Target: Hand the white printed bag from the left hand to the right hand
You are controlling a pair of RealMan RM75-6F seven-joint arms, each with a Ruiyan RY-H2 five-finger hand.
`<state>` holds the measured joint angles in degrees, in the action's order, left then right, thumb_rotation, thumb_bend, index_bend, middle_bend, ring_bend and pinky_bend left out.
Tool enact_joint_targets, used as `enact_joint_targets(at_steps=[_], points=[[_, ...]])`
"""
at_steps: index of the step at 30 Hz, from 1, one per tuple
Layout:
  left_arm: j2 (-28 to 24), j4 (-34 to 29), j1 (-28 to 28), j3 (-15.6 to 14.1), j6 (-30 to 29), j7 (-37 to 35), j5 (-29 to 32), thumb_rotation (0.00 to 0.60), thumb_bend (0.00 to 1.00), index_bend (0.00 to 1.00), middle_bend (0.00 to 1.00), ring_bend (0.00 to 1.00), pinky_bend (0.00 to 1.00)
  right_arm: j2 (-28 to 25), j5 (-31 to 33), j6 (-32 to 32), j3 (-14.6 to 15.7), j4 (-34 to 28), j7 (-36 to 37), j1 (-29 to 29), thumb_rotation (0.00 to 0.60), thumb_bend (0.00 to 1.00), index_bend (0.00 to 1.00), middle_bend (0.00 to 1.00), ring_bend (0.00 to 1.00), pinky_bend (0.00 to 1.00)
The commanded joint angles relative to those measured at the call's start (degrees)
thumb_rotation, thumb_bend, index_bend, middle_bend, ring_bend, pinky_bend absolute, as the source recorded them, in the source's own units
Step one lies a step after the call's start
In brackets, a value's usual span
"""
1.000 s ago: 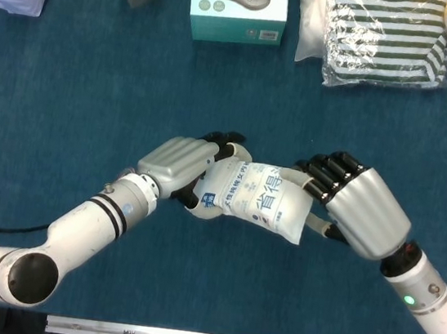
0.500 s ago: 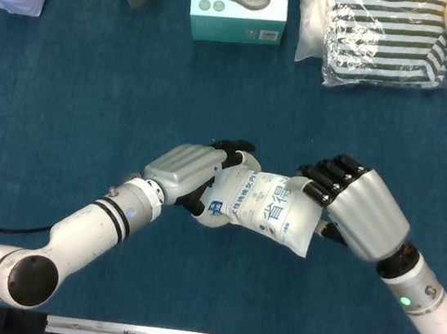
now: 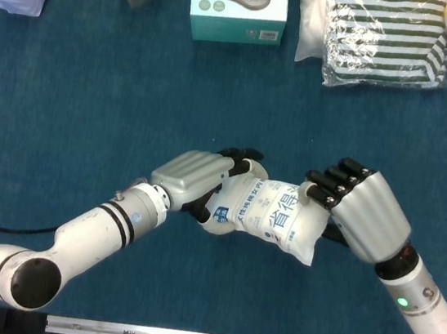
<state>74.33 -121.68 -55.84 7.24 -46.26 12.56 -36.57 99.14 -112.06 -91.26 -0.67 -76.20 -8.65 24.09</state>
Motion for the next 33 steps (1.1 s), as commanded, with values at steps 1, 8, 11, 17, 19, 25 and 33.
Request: enact_joint_targets(at_steps=[1,8,11,17,19,25,33], points=[[-0.24,0.06,-0.14,-0.29,0.29,-0.35,-0.43,0.6,0.26,0.55,0.07,0.09,0.35,0.1,0.1,-0.16,-0.01,0.08,0.05,-0.05,0.6,0.09,0.79,0.77,0.75,0.66],[-0.93,0.93,-0.14,-1.2,1.43,-1.65,-1.92,0.6,0.26,0.17,0.06,0.08,0.35,0.16,0.52,-0.34,0.12,-0.09,0.25,-0.18,0.6,0.12,0.83,0.8,0.78,0.66],[-1.17,1.39,-0.05,-1.54,1.75,-2.31,-2.3,0.6,0.22,0.03,0.02,0.07,0.33,0.04,0.73,-0.26,0.18,-0.18,0.17,-0.24,0.6,0.13,0.83,0.8,0.78,0.66],[-1.81,1.96,0.44,-1.5,3.11,-4.73,-3.5,0.6,0.0,0.0,0.0,0.04,0.29,-0.27,1.19,-0.07,0.33,-0.56,-0.01,-0.43,0.6,0.14,0.83,0.8,0.78,0.66],[-2.12,1.96,0.46,-1.57,3.65,-5.15,-4.1,0.6,0.0,0.0,0.0,0.02,0.27,-0.38,1.32,-0.07,0.32,-0.69,-0.08,-0.49,0.6,0.14,0.83,0.8,0.78,0.66],[-3.29,1.4,0.43,-2.18,4.85,-5.77,-5.98,0.6,0.0,0.0,0.0,0.0,0.22,-0.89,1.72,-0.12,-0.02,-1.15,-0.58,-0.6,0.6,0.14,0.83,0.8,0.78,0.66],[-4.24,0.72,0.4,-2.34,6.22,-7.41,-7.59,0.6,0.0,0.0,0.0,0.0,0.2,-1.01,2.14,0.04,-0.25,-1.57,-0.87,-0.63,0.6,0.14,0.83,0.8,0.78,0.66]])
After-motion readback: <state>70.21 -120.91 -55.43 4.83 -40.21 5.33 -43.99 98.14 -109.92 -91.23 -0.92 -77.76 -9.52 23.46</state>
